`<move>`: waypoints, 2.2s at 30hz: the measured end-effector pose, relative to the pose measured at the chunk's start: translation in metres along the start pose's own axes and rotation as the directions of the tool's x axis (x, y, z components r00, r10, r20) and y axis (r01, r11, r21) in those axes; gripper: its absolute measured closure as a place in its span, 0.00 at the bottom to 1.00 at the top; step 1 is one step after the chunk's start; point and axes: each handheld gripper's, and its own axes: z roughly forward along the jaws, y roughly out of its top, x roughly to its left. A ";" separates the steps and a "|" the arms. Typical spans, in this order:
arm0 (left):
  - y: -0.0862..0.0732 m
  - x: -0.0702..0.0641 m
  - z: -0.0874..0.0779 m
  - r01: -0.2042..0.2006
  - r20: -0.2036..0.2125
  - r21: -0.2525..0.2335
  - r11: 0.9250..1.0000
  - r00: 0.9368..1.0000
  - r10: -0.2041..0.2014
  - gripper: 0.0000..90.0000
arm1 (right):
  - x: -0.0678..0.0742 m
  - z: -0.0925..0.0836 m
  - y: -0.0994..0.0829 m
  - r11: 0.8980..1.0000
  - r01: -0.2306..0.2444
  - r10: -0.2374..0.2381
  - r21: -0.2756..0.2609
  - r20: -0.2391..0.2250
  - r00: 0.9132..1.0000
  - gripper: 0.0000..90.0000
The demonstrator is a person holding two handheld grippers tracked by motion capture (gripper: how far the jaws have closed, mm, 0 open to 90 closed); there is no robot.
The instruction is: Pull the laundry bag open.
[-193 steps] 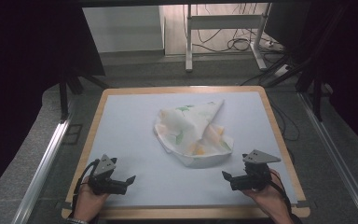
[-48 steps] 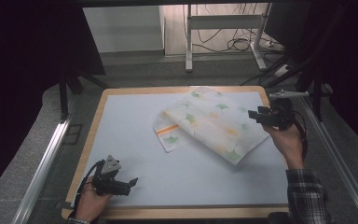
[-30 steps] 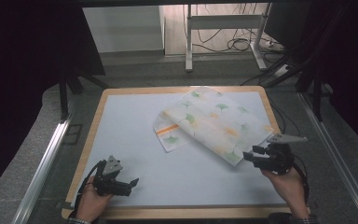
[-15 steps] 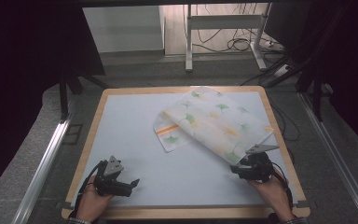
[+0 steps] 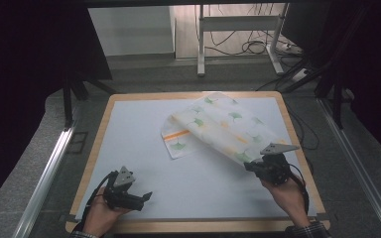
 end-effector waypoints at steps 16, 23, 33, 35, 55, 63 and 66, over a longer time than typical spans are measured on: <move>0.014 -0.006 0.000 -0.047 0.015 -0.055 0.997 0.999 0.048 0.10 | -0.020 -0.049 0.084 0.995 0.041 -0.027 -0.094 0.141 0.990 0.98; 0.034 -0.005 0.011 -0.078 0.040 -0.085 0.993 0.996 0.081 0.30 | -0.065 -0.024 0.079 0.997 -0.058 0.068 -0.055 0.208 0.976 0.98; 0.061 0.010 0.040 -0.076 0.059 -0.083 0.994 0.995 0.081 0.57 | -0.090 -0.003 0.065 0.991 -0.131 0.134 -0.028 0.209 0.969 0.98; 0.070 0.016 0.052 -0.074 0.064 -0.079 0.994 0.995 0.079 0.60 | -0.093 0.000 0.062 0.990 -0.139 0.141 -0.024 0.207 0.968 0.98; 0.080 0.027 0.106 -0.062 0.096 -0.022 0.998 0.993 0.063 0.83 | -0.099 0.006 0.053 0.988 -0.154 0.153 -0.011 0.197 0.968 0.97; 0.086 0.023 0.104 -0.095 0.080 0.009 0.995 0.992 0.094 1.00 | -0.100 0.005 0.053 0.988 -0.154 0.153 -0.010 0.198 0.968 0.97; 0.092 0.017 0.083 -0.125 0.119 -0.017 0.992 0.985 0.126 1.00 | -0.101 0.003 0.055 0.988 -0.150 0.151 -0.018 0.201 0.968 0.97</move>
